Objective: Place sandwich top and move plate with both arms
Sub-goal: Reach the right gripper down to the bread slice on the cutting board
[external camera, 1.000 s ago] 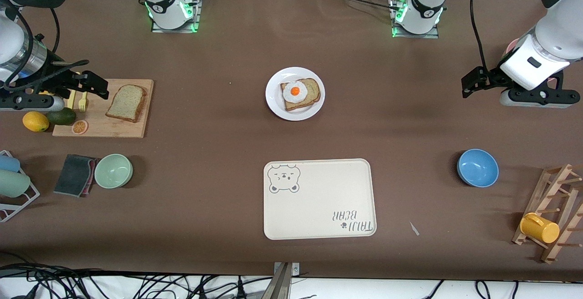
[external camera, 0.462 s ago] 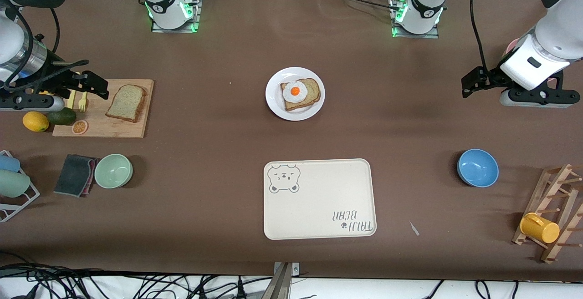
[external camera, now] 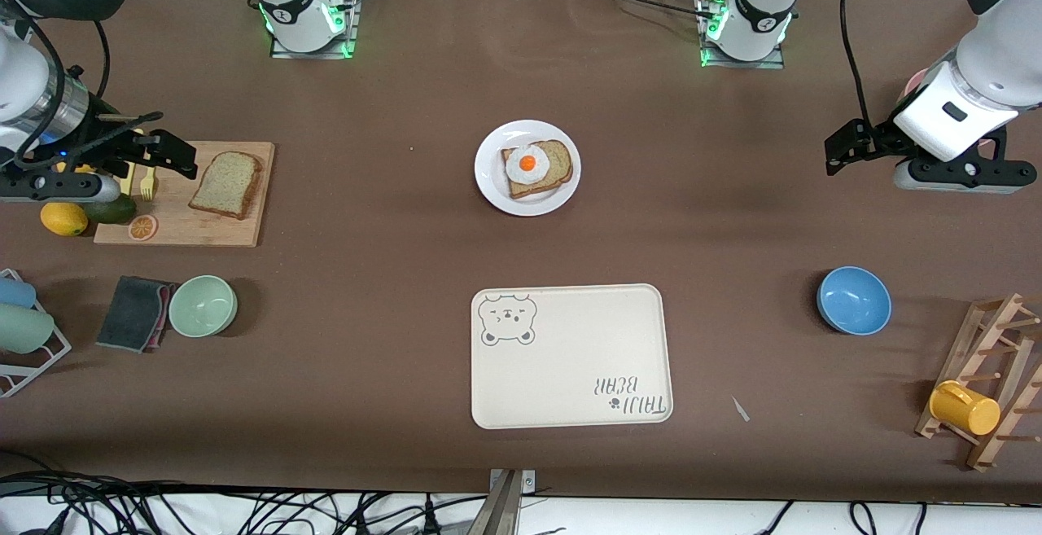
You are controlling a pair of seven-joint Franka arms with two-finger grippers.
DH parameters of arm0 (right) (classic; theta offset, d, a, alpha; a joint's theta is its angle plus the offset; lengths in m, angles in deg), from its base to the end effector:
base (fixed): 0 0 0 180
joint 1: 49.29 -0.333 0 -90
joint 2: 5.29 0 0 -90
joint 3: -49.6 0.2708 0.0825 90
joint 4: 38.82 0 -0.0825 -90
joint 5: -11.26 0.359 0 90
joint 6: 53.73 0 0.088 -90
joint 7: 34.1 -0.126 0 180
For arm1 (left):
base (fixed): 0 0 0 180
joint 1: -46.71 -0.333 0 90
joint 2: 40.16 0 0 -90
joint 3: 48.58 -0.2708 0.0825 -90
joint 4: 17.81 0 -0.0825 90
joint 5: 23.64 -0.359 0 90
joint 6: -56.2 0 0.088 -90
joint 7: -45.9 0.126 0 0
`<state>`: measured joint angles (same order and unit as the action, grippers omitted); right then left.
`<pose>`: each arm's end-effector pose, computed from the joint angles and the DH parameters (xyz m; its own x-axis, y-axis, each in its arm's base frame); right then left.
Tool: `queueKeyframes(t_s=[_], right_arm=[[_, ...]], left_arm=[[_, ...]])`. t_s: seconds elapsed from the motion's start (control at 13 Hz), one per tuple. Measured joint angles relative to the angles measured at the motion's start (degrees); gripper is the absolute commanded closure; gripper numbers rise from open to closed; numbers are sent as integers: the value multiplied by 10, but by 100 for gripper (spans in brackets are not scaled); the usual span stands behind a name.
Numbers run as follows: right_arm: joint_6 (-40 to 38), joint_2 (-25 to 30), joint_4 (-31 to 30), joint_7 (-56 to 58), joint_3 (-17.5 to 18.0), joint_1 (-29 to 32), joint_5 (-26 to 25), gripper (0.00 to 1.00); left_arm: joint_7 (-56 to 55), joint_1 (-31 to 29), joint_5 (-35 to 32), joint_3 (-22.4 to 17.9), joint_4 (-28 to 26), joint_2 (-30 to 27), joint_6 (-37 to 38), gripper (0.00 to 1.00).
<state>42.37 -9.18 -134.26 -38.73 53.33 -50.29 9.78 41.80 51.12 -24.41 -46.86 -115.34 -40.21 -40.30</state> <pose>0.5475 0.0415 0.4901 0.9985 0.0045 -0.0543 0.0059 -0.9997 0.0255 0.5319 -0.0556 0.5115 0.9992 -0.0369 -0.0161 -0.0372 -0.9992 -0.0145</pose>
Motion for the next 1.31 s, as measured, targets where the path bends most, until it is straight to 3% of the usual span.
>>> queueKeyframes(t_s=[0.54,0.85,1.08,1.31], right_arm=[[179,16,-207,-4,-3,0,0,1],[292,14,-336,-20,-34,2,-11,6],[308,-19,-362,-60,-43,3,-19,11],[312,-61,-363,-87,-54,3,-50,24]], left_arm=[[0,0,0,0,0,0,0,0],[0,0,0,0,0,0,0,0],[0,0,0,1,0,0,0,0],[0,0,0,1,0,0,5,0]])
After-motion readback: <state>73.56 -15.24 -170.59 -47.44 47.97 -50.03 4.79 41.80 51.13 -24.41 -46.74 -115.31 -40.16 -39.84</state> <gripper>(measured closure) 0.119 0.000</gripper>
